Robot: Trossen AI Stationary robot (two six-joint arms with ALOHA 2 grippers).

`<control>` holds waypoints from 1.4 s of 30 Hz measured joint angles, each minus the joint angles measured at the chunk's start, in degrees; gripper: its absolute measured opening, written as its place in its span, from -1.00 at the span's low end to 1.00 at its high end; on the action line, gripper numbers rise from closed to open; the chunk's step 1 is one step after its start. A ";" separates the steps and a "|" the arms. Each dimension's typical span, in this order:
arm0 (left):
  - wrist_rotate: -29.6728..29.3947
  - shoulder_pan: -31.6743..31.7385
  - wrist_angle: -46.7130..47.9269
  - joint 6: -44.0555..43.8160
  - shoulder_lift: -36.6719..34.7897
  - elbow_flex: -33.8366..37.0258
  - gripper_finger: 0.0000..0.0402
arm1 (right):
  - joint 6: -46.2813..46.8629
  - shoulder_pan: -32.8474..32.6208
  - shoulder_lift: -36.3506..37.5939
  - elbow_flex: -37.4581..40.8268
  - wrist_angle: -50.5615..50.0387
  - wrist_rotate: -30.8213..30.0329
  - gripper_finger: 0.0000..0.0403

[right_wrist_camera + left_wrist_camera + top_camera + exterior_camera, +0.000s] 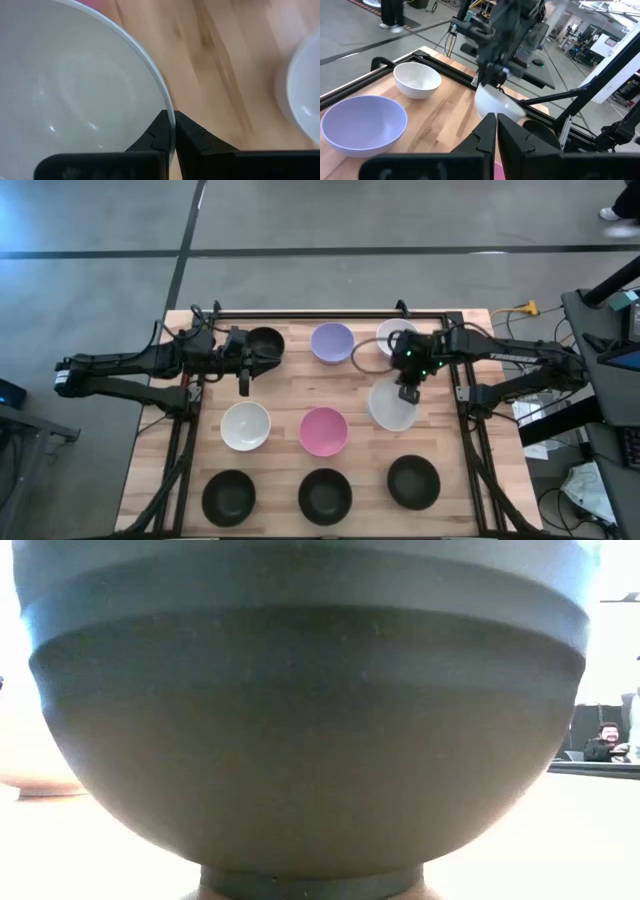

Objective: Nest bowls inside each other
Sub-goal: Stack the bottom right white bowl on top of the pink bowl

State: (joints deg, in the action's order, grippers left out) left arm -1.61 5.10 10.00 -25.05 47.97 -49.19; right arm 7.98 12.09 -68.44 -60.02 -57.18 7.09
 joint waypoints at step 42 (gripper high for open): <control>6.64 -4.11 18.08 4.98 -9.13 0.00 -1.00 | 25.16 -11.37 -47.20 -45.55 -6.91 7.83 -0.95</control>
State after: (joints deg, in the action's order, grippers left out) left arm 5.04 0.99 28.08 -20.08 38.84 -49.19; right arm 33.15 0.72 -115.64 -105.57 -64.09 14.92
